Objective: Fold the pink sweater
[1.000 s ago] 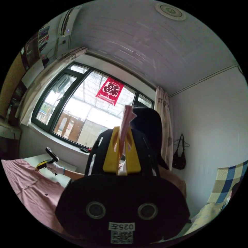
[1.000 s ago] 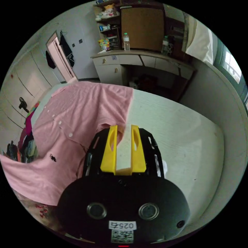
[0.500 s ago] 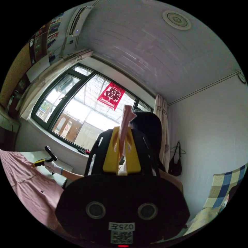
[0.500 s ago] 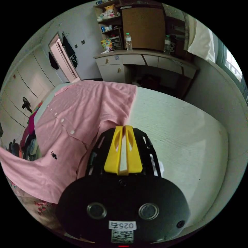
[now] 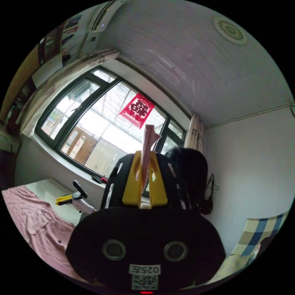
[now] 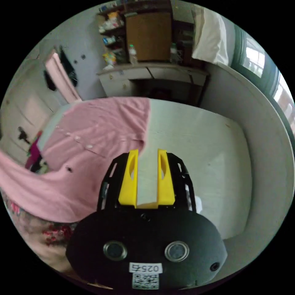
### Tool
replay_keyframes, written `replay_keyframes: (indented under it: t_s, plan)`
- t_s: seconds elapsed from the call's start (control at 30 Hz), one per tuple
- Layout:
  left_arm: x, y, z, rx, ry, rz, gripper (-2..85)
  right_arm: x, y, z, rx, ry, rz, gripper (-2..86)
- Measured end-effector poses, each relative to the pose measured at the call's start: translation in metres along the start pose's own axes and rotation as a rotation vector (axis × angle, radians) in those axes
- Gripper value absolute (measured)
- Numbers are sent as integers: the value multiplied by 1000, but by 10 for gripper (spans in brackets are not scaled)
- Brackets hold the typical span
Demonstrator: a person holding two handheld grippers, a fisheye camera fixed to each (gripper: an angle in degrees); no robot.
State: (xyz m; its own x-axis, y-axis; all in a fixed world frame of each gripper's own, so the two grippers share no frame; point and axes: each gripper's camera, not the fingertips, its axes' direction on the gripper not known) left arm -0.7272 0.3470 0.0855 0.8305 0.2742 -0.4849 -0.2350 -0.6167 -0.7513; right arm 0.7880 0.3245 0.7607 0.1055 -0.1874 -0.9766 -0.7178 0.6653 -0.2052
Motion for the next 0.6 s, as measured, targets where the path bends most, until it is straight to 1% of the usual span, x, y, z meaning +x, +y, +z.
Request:
replay_keyframes:
  t_s: [0.03,0.07,0.1,0.13,0.17,0.23,0.3,0.37,0.4,0.47,0.53,0.6]
  plan:
    - [-6,-17,13,-29,8,11,-12,-5,17,-26,85,-123,-27,109]
    - [-11,-33,25,-55,-2,6,-12,-11,37,-54,193,-304,-70,119]
    - [-13,-39,32,-64,-11,1,-12,-16,48,-68,253,-422,-114,124]
    - [-16,-51,44,-77,-27,-2,-12,-24,73,-95,385,-691,-220,142]
    - [-18,-60,57,-96,-44,-2,-12,-31,96,-114,507,-916,-307,157]
    - [-23,-70,76,-127,-63,-27,-12,-52,120,-133,553,-1073,-426,175]
    - [-26,-75,94,-162,-81,-29,-12,-77,139,-142,524,-1026,-471,191]
    - [-30,-75,112,-189,-123,-63,-12,-108,163,-142,493,-825,-466,194]
    - [-31,-75,116,-194,-127,-69,-12,-114,169,-140,488,-770,-447,192]
    - [-31,-73,126,-212,-127,-89,-12,-131,189,-121,466,-604,-386,157]
    - [-26,-75,128,-206,-123,-80,-12,-131,200,-104,431,-606,-344,124]
    - [-20,-79,126,-200,-149,-59,-12,-120,212,-96,423,-702,-299,71]
